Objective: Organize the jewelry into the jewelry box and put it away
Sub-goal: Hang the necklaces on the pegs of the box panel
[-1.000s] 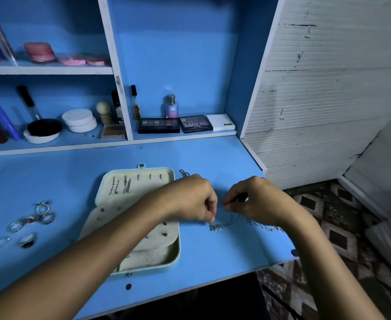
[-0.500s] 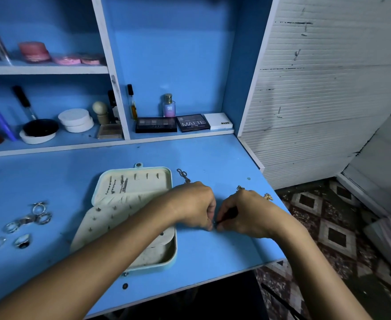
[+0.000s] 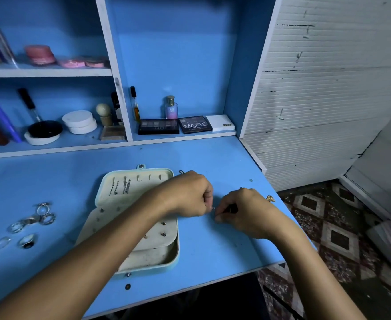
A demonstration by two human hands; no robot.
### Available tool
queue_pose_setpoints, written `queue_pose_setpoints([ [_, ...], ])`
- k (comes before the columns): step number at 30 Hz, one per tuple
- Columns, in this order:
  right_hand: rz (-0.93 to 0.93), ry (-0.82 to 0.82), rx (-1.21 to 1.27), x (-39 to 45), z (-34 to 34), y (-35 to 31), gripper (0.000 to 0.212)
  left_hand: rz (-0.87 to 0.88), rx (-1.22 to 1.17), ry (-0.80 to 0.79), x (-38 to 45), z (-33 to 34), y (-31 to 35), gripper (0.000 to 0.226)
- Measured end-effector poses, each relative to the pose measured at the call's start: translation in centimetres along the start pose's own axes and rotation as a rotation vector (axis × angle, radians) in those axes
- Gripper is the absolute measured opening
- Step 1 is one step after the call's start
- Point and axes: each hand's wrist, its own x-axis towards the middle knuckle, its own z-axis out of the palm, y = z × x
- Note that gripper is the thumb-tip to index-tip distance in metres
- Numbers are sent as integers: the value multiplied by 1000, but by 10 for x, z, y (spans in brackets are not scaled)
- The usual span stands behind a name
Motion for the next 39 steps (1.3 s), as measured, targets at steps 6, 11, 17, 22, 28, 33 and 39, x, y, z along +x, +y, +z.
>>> queue_pose_setpoints([
  [6,-58,88,46,0,-2,-6,6,-27,-101,27,-5,-13,-7,7],
  [11,-101,154,113,3,4,-8,12,-29,-144,89,-12,-23,-11,6],
  [17,-121,192,179,0,0,-18,9,-33,-221,148,-20,-30,-18,7],
  [22,-152,203,233,1,1,-23,15,-51,-330,234,-23,-31,-23,9],
  [28,-165,284,324,7,5,-33,13,12,-374,265,-28,-32,-30,10],
  [33,-95,309,369,12,2,-42,14,30,-413,275,-31,-34,-36,15],
  [39,-115,308,307,15,-1,-51,11,36,-450,308,-36,-37,-44,14],
])
